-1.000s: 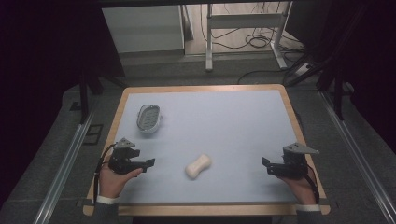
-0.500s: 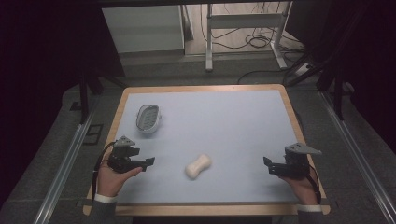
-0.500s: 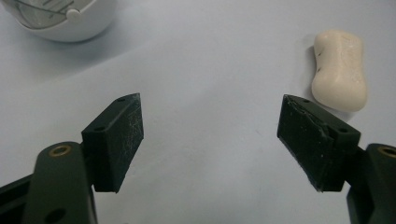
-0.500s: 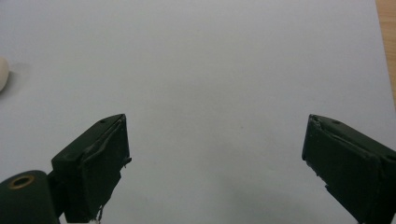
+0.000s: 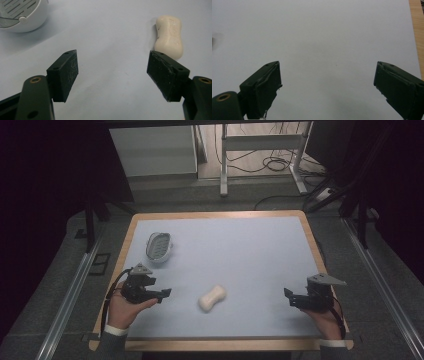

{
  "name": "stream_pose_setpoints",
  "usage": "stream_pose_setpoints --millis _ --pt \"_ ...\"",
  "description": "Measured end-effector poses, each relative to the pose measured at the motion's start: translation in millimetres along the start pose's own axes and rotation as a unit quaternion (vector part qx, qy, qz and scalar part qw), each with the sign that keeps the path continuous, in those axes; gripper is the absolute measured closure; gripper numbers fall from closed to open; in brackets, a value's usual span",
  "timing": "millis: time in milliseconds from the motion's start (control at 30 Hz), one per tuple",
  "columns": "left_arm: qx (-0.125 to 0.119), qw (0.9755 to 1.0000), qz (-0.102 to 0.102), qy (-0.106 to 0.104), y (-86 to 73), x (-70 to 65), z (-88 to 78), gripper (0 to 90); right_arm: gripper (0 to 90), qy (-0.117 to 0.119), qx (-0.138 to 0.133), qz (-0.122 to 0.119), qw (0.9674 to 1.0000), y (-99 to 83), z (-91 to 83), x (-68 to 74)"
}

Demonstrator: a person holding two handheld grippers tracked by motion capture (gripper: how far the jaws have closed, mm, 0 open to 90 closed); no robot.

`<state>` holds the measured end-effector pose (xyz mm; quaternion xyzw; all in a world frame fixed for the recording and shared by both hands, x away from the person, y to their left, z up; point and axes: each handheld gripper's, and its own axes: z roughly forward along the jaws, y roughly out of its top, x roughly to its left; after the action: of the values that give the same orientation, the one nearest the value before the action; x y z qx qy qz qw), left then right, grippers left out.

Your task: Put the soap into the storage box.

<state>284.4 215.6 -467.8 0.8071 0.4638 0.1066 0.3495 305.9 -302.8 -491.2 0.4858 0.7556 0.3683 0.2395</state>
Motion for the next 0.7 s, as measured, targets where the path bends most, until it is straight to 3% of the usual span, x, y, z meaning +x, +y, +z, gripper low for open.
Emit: stream_pose_setpoints --millis 700 --pt "0.021 0.9991 0.035 -0.012 10.0 -22.7 11.7 25.5 7.3 -0.004 0.008 0.004 1.0 -1.0 0.7 -0.8"
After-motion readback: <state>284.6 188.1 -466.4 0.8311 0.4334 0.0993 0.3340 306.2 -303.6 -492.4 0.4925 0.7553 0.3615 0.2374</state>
